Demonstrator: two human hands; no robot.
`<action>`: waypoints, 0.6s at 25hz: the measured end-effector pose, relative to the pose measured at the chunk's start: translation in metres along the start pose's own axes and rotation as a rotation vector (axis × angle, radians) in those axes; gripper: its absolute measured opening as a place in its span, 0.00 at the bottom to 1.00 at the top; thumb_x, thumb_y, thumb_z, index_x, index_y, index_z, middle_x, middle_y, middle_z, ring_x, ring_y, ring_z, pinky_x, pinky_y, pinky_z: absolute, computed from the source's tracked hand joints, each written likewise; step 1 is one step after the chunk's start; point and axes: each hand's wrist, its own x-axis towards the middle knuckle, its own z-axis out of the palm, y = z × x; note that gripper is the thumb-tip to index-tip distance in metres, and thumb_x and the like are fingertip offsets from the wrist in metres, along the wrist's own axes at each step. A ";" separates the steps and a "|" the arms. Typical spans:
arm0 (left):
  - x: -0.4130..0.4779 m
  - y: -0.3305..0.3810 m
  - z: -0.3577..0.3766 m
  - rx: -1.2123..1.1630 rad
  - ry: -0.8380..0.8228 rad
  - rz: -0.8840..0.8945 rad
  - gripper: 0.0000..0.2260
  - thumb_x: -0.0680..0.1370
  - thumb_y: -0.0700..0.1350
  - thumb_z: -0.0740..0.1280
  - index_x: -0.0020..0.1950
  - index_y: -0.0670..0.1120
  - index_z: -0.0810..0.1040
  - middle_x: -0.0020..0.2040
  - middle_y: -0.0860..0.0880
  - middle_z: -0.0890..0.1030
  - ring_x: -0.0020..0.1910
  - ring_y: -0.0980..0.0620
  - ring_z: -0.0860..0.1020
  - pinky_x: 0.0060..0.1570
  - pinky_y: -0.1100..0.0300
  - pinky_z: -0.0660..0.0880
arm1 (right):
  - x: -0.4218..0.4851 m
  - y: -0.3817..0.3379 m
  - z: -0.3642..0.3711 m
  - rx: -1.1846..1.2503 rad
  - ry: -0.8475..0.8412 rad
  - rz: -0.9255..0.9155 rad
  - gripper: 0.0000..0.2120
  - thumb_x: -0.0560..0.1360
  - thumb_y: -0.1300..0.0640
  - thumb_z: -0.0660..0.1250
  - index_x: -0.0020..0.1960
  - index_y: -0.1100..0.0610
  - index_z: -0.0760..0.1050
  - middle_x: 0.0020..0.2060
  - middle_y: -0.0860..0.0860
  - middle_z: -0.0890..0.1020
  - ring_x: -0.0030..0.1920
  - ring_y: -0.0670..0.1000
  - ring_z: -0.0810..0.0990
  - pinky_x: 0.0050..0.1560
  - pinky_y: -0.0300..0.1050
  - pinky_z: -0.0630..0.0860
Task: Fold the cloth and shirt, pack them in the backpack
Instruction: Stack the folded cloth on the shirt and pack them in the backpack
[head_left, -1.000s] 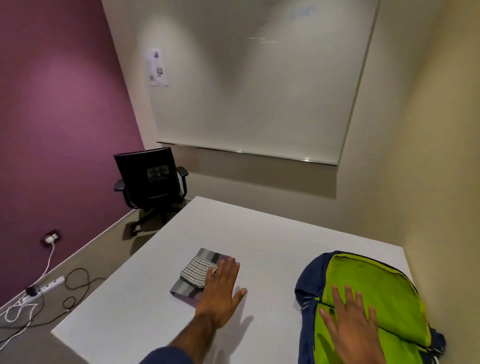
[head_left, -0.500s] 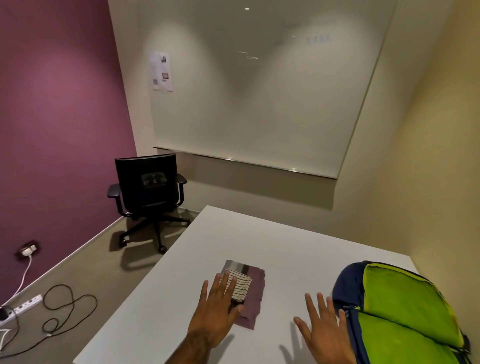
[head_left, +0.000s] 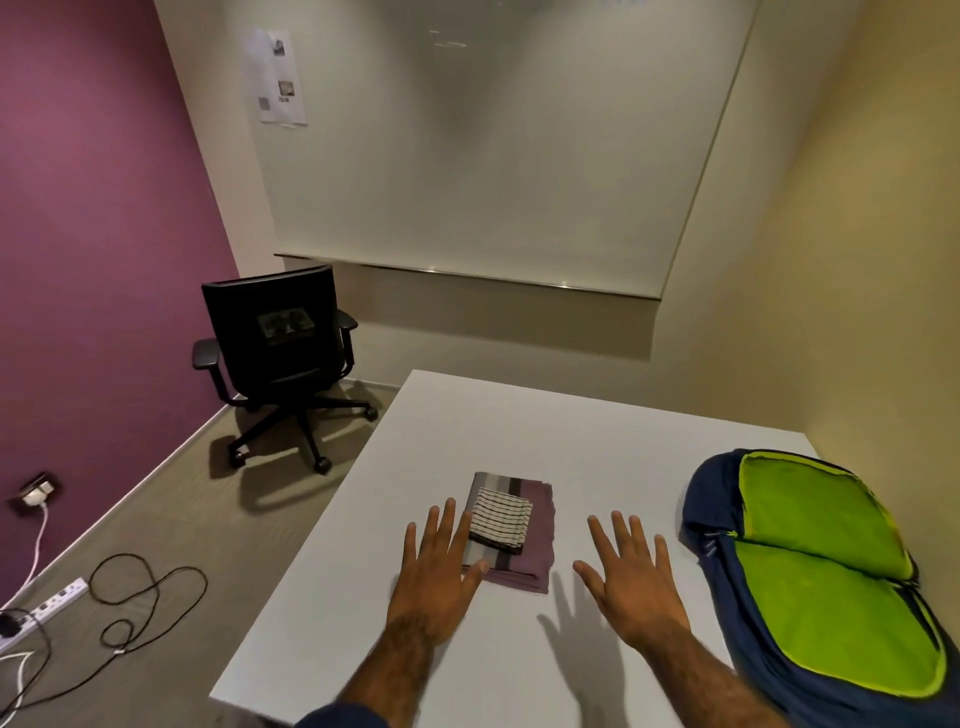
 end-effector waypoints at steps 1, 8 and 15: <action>-0.002 0.003 0.003 -0.002 0.009 0.007 0.33 0.84 0.65 0.44 0.82 0.48 0.62 0.81 0.45 0.63 0.78 0.42 0.66 0.72 0.44 0.54 | 0.003 -0.003 0.001 -0.006 0.003 -0.010 0.40 0.68 0.28 0.22 0.75 0.44 0.25 0.75 0.49 0.30 0.74 0.52 0.26 0.68 0.54 0.20; 0.006 0.008 0.022 -0.049 -0.010 -0.030 0.34 0.83 0.67 0.44 0.79 0.47 0.68 0.79 0.44 0.67 0.75 0.40 0.69 0.70 0.41 0.58 | 0.029 -0.002 0.032 -0.022 0.010 -0.029 0.36 0.79 0.27 0.39 0.80 0.45 0.36 0.80 0.51 0.41 0.78 0.54 0.35 0.68 0.51 0.20; 0.040 0.045 0.076 -0.047 -0.110 -0.200 0.40 0.80 0.71 0.38 0.84 0.45 0.48 0.83 0.44 0.52 0.81 0.39 0.57 0.77 0.40 0.52 | 0.062 0.008 0.085 -0.015 -0.251 -0.169 0.33 0.80 0.30 0.50 0.76 0.49 0.69 0.74 0.56 0.72 0.74 0.60 0.68 0.74 0.56 0.45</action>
